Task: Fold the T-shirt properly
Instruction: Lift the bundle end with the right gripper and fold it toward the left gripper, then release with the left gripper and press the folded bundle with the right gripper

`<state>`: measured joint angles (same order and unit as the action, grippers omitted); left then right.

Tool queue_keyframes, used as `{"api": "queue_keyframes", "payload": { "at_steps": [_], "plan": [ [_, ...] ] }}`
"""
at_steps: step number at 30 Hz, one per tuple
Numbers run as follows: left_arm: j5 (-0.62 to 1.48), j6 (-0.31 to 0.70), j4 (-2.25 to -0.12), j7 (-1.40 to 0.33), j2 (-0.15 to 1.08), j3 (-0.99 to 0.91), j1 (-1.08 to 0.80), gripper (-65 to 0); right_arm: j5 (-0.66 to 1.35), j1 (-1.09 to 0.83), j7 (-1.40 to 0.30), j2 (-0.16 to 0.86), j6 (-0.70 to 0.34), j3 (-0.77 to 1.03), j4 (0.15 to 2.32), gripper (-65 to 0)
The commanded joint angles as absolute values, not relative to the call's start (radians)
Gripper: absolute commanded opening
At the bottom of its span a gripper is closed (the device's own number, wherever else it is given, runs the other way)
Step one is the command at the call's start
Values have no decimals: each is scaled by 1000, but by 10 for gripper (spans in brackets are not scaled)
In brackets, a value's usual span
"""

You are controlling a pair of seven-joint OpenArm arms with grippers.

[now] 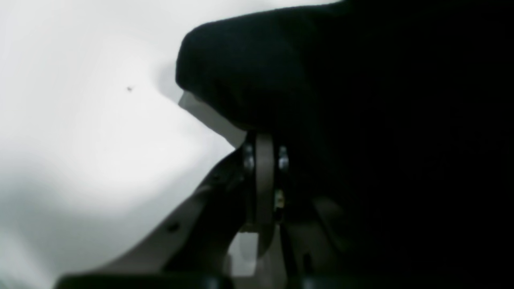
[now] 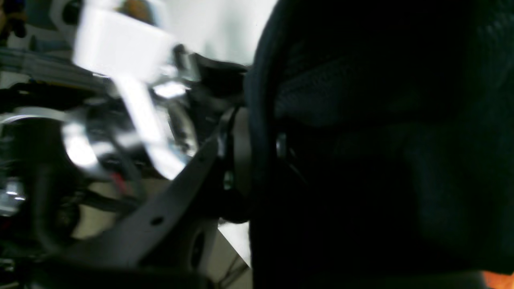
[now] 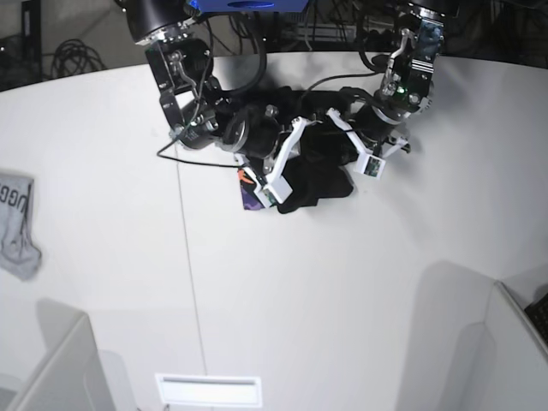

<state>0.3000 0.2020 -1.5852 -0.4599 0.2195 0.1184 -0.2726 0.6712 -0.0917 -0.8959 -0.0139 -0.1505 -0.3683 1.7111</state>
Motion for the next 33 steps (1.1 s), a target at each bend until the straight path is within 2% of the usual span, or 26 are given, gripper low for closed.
{"api": "queue_keyframes", "payload": {
  "at_steps": [1,11,13,14,18,20,27,31,33],
  "plan": [
    [283,193,-1584,-522,228,117,-289,-650,688,-74,-868,-19,-160,-372,1722,-650],
    [291,199,-1670,-529,228,-47,-363,-650,688,-70,-819,-19,-157,-369,1626,-650],
    [292,200,-1696,-529,228,-88,-384,-650,688,-70,-823,-19,-124,-369,1632,-650],
    [292,200,-1709,-529,229,-116,-401,-650,688,-70,-823,-19,-85,-374,1633,-620],
    [292,202,-1727,-529,226,-222,-450,-650,696,-73,-820,-19,25,-375,1647,-390],
    [292,203,-1721,-529,225,-257,-463,-650,696,-76,-822,-19,30,-377,1673,-336],
    [292,337,-1702,-529,220,-377,-487,-650,691,-64,-826,-19,33,-400,1741,-326],
    [292,348,-1698,-529,220,-398,-489,-650,690,-38,-820,-19,39,-469,1724,-329],
    [292,348,-1698,-529,220,-398,-489,-650,690,-8,-819,-21,77,-507,1696,-329]
  ]
}}
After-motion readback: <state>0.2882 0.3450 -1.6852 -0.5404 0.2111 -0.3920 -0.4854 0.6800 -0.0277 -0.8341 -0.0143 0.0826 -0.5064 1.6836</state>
